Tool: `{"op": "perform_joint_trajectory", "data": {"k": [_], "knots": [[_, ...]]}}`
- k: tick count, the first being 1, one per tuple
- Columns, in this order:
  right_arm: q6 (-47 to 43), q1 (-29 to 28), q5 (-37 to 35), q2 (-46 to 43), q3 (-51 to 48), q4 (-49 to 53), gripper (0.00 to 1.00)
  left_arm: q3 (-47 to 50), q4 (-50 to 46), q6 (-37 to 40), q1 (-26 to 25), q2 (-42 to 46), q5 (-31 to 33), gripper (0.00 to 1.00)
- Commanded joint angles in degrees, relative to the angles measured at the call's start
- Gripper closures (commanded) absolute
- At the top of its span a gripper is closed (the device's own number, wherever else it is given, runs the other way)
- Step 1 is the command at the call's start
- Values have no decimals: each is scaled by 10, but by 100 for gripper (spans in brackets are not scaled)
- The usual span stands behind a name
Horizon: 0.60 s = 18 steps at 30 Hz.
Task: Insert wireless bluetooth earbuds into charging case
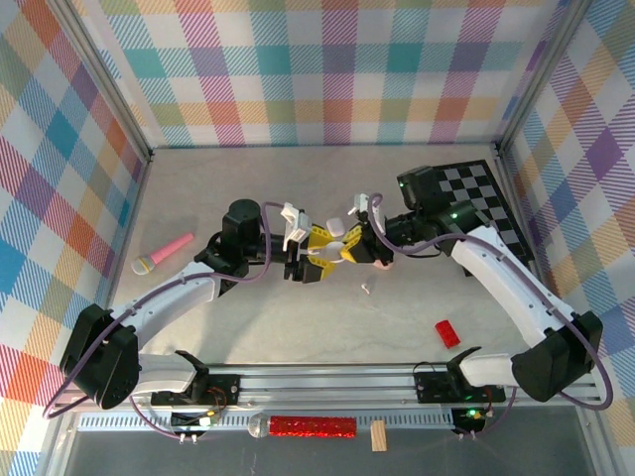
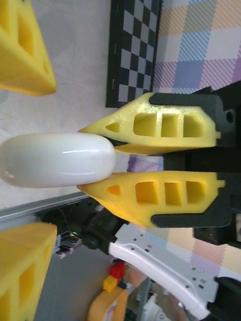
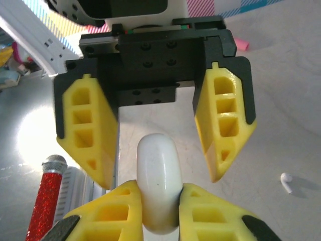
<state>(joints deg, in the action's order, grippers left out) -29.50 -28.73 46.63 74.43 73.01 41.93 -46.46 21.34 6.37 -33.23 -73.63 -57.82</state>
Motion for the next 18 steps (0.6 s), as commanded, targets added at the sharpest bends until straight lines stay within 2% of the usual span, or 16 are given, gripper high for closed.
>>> {"op": "perform_joint_trajectory", "data": {"k": [1,8,18], "knots": [[25,11,33,-20,-19,-62,84,19,95,-45,-1,10,18,30],[64,25,43,-42,-46,-129,84,26,177,-98,-1,-18,11,37],[75,30,50,-52,-56,-152,84,16,176,-99,-2,-35,5,43]]}}
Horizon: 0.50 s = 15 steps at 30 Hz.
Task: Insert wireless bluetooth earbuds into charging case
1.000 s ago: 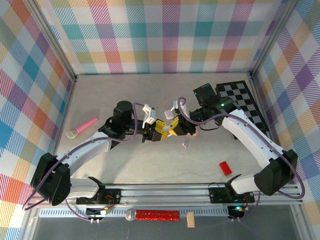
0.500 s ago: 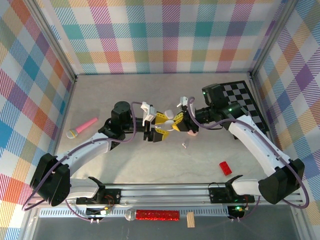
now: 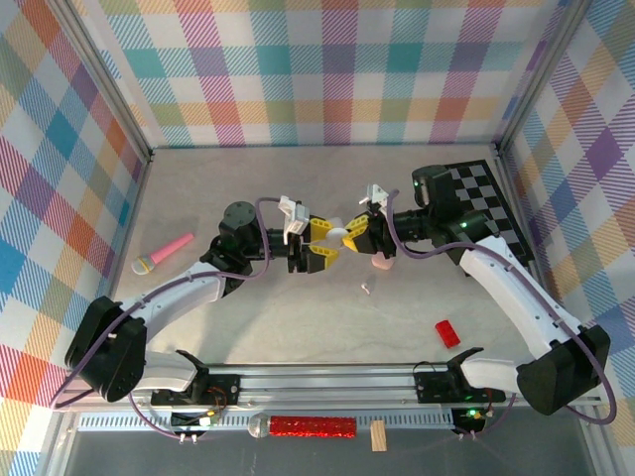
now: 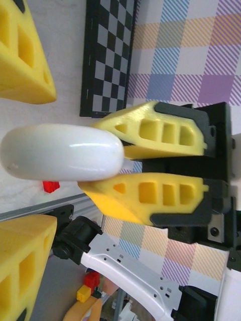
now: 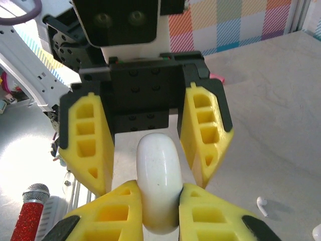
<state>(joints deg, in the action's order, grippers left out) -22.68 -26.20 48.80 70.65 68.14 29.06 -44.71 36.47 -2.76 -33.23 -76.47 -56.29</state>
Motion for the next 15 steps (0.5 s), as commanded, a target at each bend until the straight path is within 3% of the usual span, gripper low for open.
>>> {"op": "perform_joint_trajectory", "data": {"k": [1,6,15], "knots": [[6,5,28,-14,-7,-23,84,-4,25,-8,-2,-9,-9,44],[5,5,31,-11,-8,-21,84,-12,26,-8,-3,-16,-10,54],[1,5,30,-6,-9,-15,84,-13,54,-27,-3,-19,-12,52]]}}
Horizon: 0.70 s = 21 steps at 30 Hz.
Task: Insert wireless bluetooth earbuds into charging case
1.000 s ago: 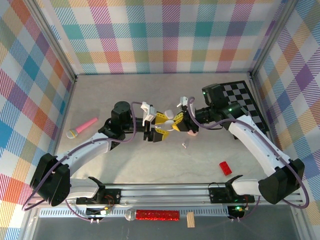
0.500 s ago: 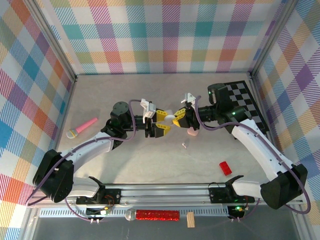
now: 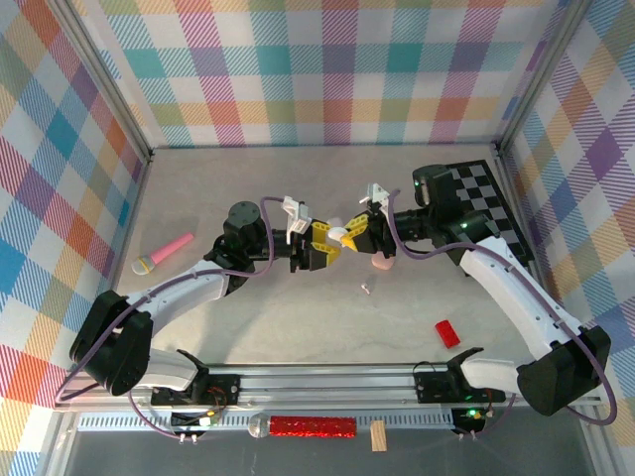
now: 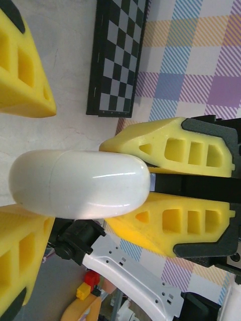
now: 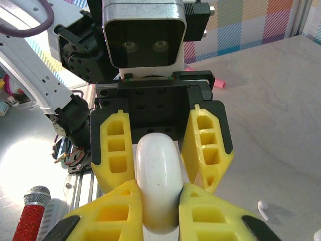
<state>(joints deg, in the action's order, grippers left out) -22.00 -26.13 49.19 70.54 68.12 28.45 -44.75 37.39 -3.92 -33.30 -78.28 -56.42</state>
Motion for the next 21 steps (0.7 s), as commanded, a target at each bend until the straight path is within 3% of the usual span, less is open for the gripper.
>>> {"op": "perform_joint_trajectory", "data": {"k": [1,5,14,16,18,21], "knots": [[-8,5,25,-5,-9,-8,84,-11,55,-21,-2,-1,-10,52],[-11,5,20,-5,-9,-2,84,-11,77,-33,-2,-2,-7,53],[-5,5,21,-9,-15,-8,83,-17,76,-36,-2,-16,-22,75],[-1,6,20,-10,-16,-14,84,-16,72,-34,-2,-16,-22,71],[3,6,17,-11,-17,-20,84,-16,70,-31,-2,-17,-19,60],[3,6,16,-12,-18,-22,84,-15,69,-30,-2,-17,-18,56]]}}
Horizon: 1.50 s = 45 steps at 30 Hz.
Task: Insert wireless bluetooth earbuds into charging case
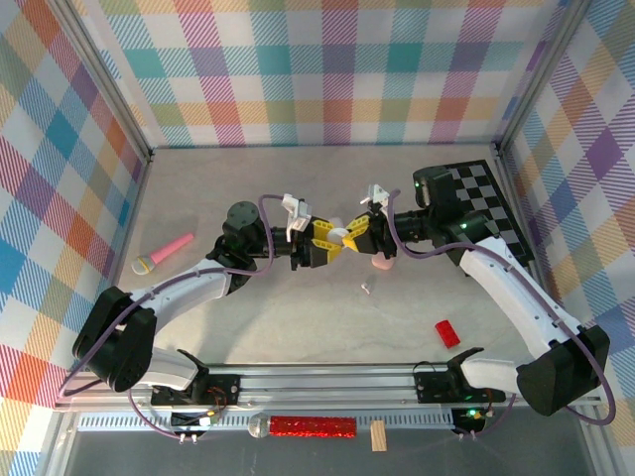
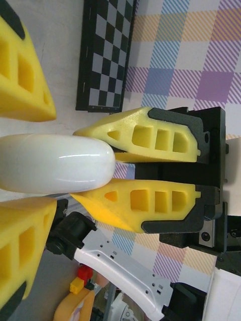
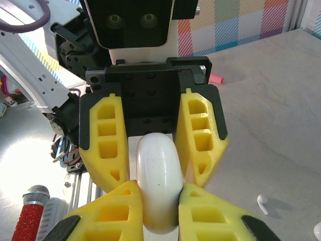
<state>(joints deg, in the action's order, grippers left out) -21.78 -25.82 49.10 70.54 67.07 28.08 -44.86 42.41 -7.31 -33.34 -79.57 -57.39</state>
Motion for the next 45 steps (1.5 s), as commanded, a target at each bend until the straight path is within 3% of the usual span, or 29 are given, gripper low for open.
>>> {"op": "perform_joint_trajectory", "data": {"k": [1,12,17,23,29,38,42,45], "knots": [[0,3,17,-12,-7,-17,84,-15,18,4,-1,-4,-9,56],[11,5,10,-12,-11,-33,83,-20,13,8,-1,-10,-16,76],[29,5,-11,-7,-11,-43,74,-19,11,16,-1,-4,-14,89],[123,5,-112,3,-10,-110,44,-14,-19,63,-1,4,-11,92],[157,5,-134,17,20,-99,28,-12,-39,91,-1,12,-4,93],[179,5,-129,-8,7,-102,24,-4,-22,82,5,8,-1,93],[98,-2,-55,-9,-4,-77,19,-5,-18,77,8,6,-2,93],[58,-18,-75,-4,-13,-54,18,-5,-12,72,9,6,-3,94]]}}
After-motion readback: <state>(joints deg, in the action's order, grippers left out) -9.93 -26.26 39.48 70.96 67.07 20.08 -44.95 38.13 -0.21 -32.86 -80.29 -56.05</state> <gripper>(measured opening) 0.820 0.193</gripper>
